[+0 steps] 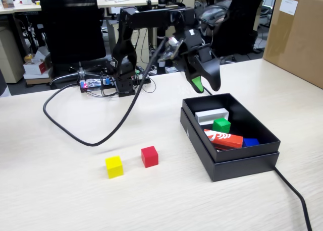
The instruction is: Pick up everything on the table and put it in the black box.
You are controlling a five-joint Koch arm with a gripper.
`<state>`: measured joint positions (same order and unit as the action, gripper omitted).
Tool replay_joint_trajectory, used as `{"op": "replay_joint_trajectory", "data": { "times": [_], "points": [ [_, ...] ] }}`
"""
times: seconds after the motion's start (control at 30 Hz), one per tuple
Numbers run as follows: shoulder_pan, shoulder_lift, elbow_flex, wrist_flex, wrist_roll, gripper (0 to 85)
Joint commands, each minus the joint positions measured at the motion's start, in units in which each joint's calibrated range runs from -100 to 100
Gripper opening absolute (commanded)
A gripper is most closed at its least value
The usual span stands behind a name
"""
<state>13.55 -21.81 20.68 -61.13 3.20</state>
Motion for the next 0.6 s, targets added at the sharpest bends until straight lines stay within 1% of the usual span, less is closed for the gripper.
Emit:
{"op": "replay_joint_trajectory", "data": {
  "times": [0.0, 0.1, 0.13, 0.2, 0.3, 0.37, 0.5, 0.57],
  "points": [
    [-3.17, -7.16, -1.46, 1.74, -0.54, 37.4],
    [-6.15, -7.28, -4.99, 1.82, -1.32, 41.2],
    [-7.86, -4.75, -6.44, 1.82, -1.81, 44.1],
    [-9.38, -1.19, -7.71, 2.17, -2.34, 46.1],
    [-11.23, 2.48, -10.43, 5.71, -3.03, 46.1],
    [-12.36, 5.92, -10.34, 6.83, -2.98, 46.1],
    [-14.02, 12.92, -9.89, 12.79, -3.08, 46.1],
    [-14.46, 15.90, -7.98, 13.23, -3.17, 46.1]
  ]
}}
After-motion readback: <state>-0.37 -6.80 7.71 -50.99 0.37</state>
